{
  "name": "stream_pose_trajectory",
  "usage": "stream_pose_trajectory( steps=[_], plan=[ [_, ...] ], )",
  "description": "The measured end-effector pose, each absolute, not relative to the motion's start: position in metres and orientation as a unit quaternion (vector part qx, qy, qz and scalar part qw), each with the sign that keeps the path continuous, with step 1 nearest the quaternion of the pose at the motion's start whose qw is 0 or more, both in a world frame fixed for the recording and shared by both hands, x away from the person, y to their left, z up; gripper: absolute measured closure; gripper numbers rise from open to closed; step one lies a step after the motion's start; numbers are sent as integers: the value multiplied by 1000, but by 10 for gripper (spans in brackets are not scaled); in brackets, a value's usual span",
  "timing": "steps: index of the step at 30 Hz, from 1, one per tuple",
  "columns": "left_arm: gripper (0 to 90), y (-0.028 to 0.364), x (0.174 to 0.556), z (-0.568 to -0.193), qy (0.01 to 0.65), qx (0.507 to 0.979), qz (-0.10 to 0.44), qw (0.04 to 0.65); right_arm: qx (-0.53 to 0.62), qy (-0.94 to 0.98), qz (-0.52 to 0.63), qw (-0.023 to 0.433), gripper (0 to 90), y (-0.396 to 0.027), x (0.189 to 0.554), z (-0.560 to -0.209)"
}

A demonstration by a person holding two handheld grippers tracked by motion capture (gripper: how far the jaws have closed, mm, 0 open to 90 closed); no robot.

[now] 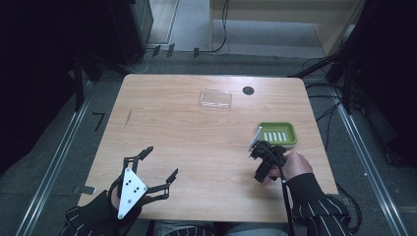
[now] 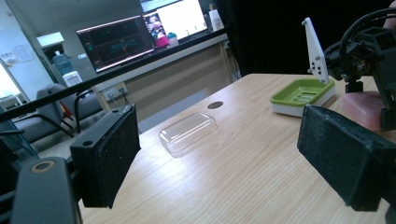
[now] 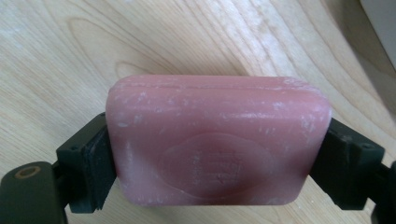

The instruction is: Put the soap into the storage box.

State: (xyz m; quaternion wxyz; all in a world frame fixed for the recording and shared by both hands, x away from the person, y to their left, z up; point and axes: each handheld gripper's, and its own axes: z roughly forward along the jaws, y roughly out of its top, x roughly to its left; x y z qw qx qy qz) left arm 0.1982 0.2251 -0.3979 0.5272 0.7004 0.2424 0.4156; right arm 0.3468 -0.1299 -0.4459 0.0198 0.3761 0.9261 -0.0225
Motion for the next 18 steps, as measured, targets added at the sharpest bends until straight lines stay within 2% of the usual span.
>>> stream_pose_trajectory(
  steps=[18],
  plan=[
    [136,225,198,-398,241,702,416,526,399,917,-21,16,134,-148,353,-444]
  ],
)
